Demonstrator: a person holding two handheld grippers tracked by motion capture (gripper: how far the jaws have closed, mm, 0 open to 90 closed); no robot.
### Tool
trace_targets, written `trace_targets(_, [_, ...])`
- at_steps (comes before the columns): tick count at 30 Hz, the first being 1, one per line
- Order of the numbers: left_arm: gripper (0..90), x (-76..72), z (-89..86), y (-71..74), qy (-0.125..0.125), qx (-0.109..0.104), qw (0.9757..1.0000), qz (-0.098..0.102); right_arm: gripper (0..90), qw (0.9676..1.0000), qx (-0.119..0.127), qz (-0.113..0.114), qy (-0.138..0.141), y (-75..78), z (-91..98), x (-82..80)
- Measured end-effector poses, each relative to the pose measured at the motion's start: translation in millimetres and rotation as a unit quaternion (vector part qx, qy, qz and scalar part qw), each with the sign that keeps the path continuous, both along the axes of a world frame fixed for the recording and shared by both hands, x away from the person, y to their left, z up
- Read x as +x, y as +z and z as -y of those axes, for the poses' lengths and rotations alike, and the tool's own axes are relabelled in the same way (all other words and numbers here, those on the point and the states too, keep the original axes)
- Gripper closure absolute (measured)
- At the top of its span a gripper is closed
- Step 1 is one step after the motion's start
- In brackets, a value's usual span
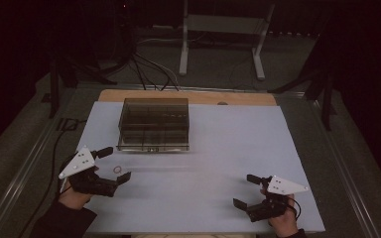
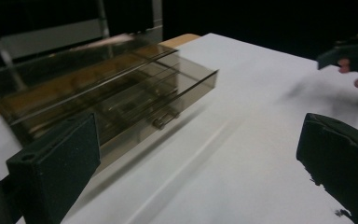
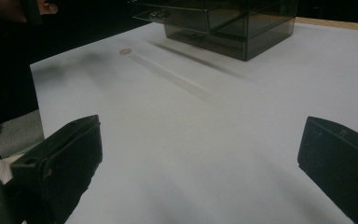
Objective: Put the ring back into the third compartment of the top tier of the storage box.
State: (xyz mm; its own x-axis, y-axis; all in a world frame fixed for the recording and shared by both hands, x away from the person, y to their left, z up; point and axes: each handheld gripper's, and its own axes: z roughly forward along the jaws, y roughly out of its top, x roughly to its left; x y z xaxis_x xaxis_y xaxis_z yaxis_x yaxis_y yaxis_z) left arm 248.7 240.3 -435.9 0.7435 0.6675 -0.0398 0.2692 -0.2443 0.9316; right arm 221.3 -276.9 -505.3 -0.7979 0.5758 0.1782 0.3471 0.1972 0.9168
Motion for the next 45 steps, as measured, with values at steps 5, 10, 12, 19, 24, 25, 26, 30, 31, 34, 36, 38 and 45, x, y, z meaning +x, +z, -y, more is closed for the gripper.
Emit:
trace_targets(5, [0.8, 4.6, -9.9, -6.8, 0.025, 0.000, 0.9997, -0.001, 0.0, 1.0000, -0.001, 0.000, 0.000, -0.1, -0.1, 0.1])
trace_targets(10, [0.8, 8.0, -18.7, -14.5, 0.060, 0.005, 0.9982, -0.002, 0.0, 1.0000, -0.005, 0.000, 0.000, -0.2, -0.5, 0.1])
trace_targets(12, [0.8, 9.7, -22.4, -19.7, 0.071, 0.012, 0.9974, -0.007, 0.0, 1.0000, -0.005, 0.001, 0.000, -0.1, -0.7, -0.4])
trace_targets(19, [0.8, 14.2, -33.1, -29.4, 0.098, 0.018, 0.9949, -0.015, 0.0, 1.0000, -0.006, 0.001, 0.000, 0.0, -0.8, -0.6])
trace_targets(24, [1.6, 17.5, -40.5, -38.5, 0.114, 0.029, 0.9926, -0.027, 0.0, 1.0000, -0.007, 0.001, 0.000, 0.1, -1.0, -1.0])
trace_targets(25, [1.6, 17.8, -41.0, -40.3, 0.116, 0.029, 0.9924, -0.028, 0.0, 1.0000, -0.007, 0.001, 0.000, 0.0, -1.0, -0.9])
trace_targets(26, [1.6, 18.7, -41.3, -41.9, 0.119, 0.030, 0.9919, -0.033, 0.0, 1.0000, -0.007, 0.001, 0.001, 0.0, -0.9, -0.8])
trace_targets(30, [1.6, 22.1, -41.6, -48.3, 0.126, 0.034, 0.9904, -0.045, 0.0, 1.0000, -0.006, 0.001, 0.000, 0.0, -0.7, -0.7])
trace_targets(31, [1.6, 22.6, -41.8, -49.8, 0.127, 0.034, 0.9903, -0.046, 0.0, 1.0000, -0.007, 0.002, 0.000, 0.0, -0.8, -0.8])
trace_targets(34, [1.7, 24.6, -41.5, -55.0, 0.132, 0.034, 0.9892, -0.054, 0.0, 1.0000, -0.006, 0.002, 0.001, 0.2, -0.9, -0.9])
trace_targets(36, [1.7, 26.1, -41.0, -58.8, 0.130, 0.035, 0.9889, -0.063, 0.0, 1.0000, -0.007, 0.001, 0.000, 0.0, -0.9, -0.8])
trace_targets(38, [1.7, 27.3, -40.4, -62.9, 0.134, 0.039, 0.9877, -0.070, 0.0, 1.0000, -0.007, 0.002, 0.000, 0.1, -0.8, -0.8])
trace_targets(45, [1.7, 31.8, -36.7, -73.6, 0.142, 0.065, 0.9838, -0.089, 0.0, 1.0000, -0.007, 0.002, -0.001, 0.1, -0.6, -0.8])
